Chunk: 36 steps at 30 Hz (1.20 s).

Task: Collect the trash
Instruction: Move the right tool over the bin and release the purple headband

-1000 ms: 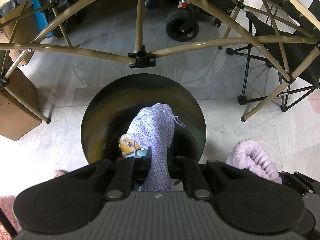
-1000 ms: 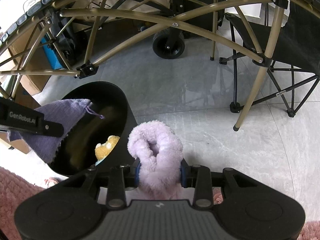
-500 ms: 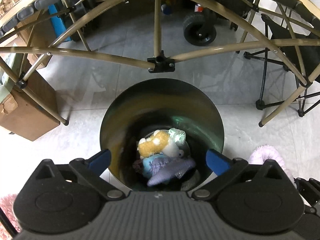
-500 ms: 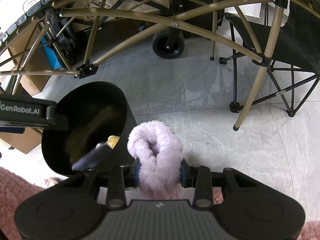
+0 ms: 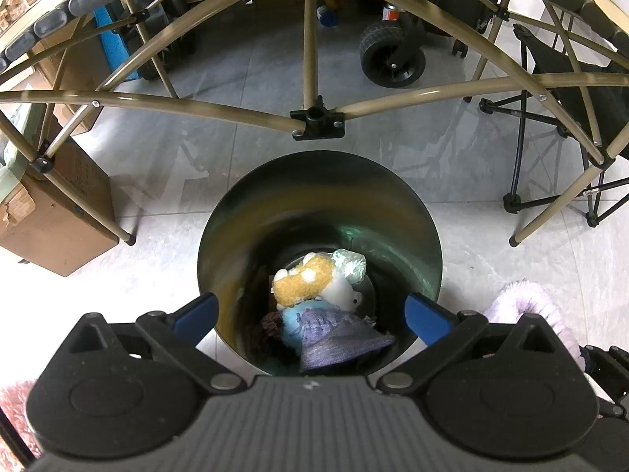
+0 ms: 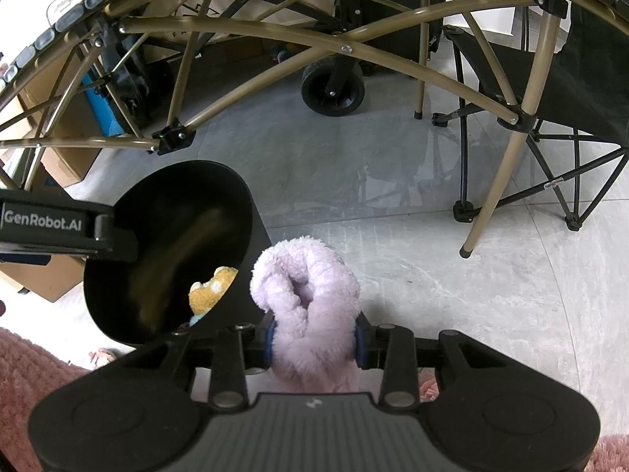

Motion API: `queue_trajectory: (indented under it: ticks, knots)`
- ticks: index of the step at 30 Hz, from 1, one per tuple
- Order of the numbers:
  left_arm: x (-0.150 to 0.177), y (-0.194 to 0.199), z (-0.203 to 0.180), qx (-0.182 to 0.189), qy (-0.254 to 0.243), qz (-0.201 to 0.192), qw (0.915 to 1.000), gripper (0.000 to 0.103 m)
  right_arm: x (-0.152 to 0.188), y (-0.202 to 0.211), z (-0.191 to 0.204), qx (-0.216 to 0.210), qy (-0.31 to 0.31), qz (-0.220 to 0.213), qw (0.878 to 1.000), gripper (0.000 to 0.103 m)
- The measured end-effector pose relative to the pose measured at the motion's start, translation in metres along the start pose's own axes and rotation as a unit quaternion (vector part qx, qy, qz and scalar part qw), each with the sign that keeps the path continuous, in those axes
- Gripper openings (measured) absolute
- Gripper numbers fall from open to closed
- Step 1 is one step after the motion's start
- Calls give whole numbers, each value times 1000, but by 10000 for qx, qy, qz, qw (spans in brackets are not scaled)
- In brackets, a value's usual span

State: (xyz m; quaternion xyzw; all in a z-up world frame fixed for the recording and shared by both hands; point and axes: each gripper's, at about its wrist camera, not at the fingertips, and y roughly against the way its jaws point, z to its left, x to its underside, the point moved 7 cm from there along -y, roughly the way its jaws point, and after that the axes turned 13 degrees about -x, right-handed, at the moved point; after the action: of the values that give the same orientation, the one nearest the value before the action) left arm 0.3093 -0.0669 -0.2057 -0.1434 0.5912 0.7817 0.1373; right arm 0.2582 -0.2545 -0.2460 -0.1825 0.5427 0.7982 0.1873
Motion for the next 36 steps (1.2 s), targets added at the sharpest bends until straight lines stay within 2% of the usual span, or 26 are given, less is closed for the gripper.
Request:
queue_trajectory:
  ticks: [16, 36]
  knots:
    - [6, -2, 45, -140, 339, 1, 9993, 103, -13, 3, 41, -175, 356, -95, 9992, 35]
    - [17, -14, 120, -319, 938, 125, 9950, 103, -32, -26, 114, -411, 898, 34, 9951, 35]
